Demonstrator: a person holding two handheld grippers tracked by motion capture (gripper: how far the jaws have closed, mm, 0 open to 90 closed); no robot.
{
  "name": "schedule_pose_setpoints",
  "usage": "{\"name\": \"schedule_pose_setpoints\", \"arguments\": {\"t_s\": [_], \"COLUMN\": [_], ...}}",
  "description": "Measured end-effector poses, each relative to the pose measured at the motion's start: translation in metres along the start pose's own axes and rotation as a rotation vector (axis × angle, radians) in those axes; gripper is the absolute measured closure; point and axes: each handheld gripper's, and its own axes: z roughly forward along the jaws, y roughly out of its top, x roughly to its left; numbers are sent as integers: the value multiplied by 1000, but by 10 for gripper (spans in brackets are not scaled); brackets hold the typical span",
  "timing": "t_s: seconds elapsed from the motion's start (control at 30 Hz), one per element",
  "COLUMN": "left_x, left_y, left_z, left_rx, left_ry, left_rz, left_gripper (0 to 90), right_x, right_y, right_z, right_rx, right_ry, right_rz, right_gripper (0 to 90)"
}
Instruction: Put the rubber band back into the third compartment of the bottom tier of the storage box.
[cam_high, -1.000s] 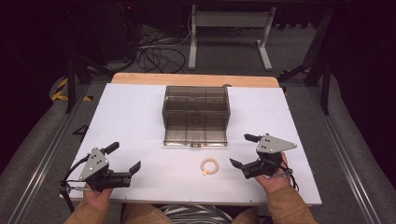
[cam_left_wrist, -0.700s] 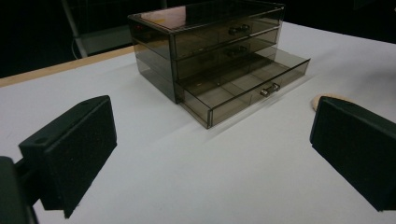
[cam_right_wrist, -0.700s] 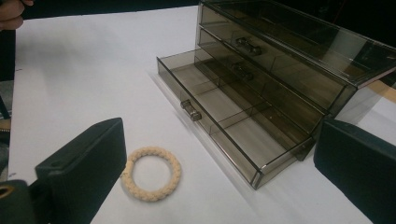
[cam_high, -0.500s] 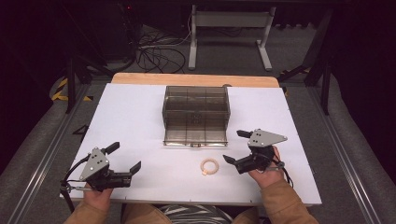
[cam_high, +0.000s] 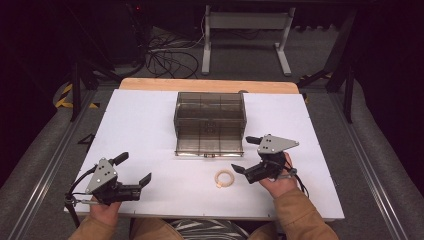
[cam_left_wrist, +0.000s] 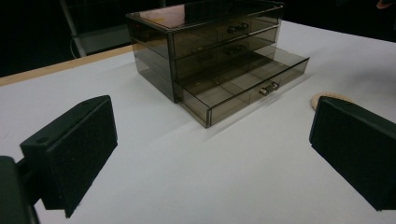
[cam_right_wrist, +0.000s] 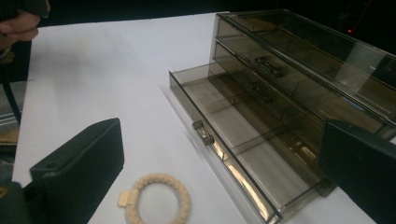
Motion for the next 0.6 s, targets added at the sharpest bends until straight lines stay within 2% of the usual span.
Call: {"name": "schedule_pose_setpoints", "arguments": {"t_s": [0.1, 0.17, 0.3, 0.43, 0.6], "left_x": [0, 0, 0, 0, 0], "left_y": [0, 0, 0, 0, 0], "left_z": [1, 1, 1, 1, 0], "left_rx": [5, 7, 7, 9, 7], "left_ry": [-3, -4, -6, -6, -6], "left_rz": [0, 3, 3, 3, 4], "left_gripper": [18, 18, 18, 19, 19], "right_x": [-2, -2, -1, -1, 0], "right_y": [0, 1, 3, 5, 7], "right_z": [2, 3, 5, 6, 8], "right_rx": [-19, -19, 12, 40, 76], "right_ry": [37, 47, 61, 96, 102], "right_rz": [37, 44, 48, 87, 75], "right_gripper": [1, 1, 1, 9, 47]}}
